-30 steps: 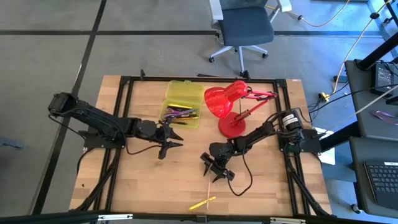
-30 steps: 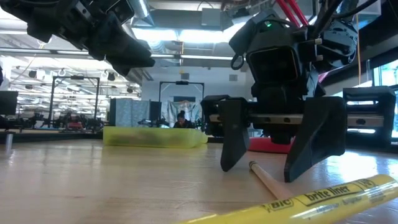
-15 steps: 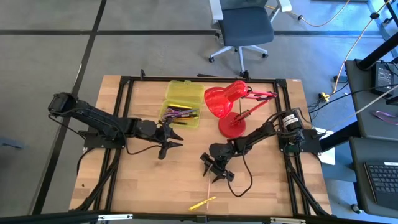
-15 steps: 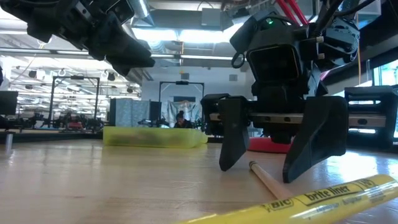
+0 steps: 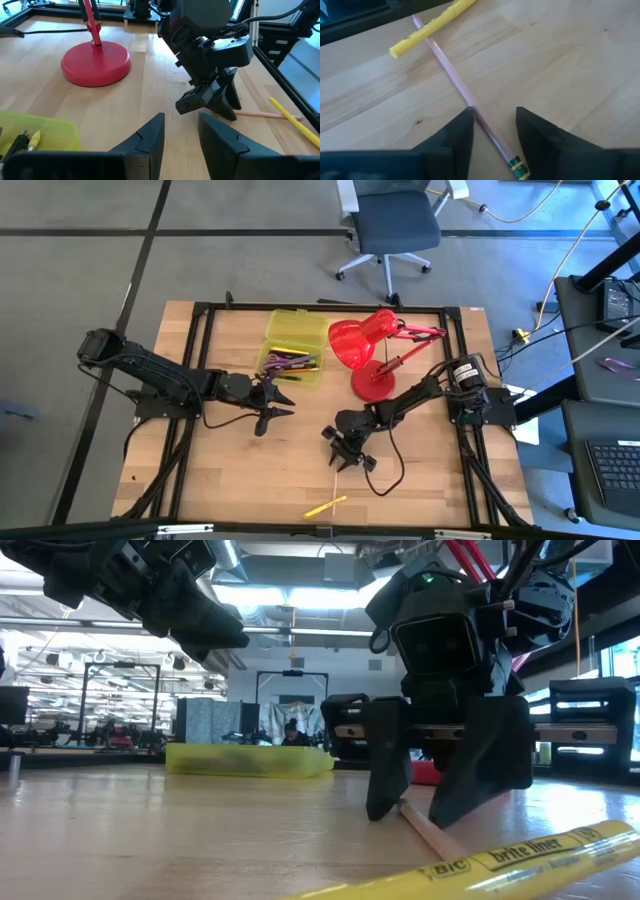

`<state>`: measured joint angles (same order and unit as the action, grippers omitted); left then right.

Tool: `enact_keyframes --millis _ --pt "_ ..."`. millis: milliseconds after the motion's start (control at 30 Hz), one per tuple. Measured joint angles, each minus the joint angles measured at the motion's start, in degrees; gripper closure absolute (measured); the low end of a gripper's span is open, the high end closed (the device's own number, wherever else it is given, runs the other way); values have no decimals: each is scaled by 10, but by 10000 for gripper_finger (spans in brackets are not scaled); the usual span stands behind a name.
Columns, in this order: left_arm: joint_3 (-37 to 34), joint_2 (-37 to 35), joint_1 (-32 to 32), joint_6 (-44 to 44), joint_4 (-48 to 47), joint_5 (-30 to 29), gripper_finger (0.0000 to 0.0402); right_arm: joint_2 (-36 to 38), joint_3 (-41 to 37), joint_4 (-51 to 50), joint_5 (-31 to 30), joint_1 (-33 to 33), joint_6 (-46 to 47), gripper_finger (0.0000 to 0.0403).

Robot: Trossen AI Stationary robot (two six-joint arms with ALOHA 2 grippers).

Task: Pick & place school supplies into a supply box
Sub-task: Put the pink pencil into the yellow supply box

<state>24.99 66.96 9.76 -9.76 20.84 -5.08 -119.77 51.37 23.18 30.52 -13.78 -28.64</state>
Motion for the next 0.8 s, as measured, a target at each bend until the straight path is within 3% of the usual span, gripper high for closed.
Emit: enact_keyframes --millis 800 --pt "0 0 0 0 0 1 292 0 0 21 -94 -4 225 352"
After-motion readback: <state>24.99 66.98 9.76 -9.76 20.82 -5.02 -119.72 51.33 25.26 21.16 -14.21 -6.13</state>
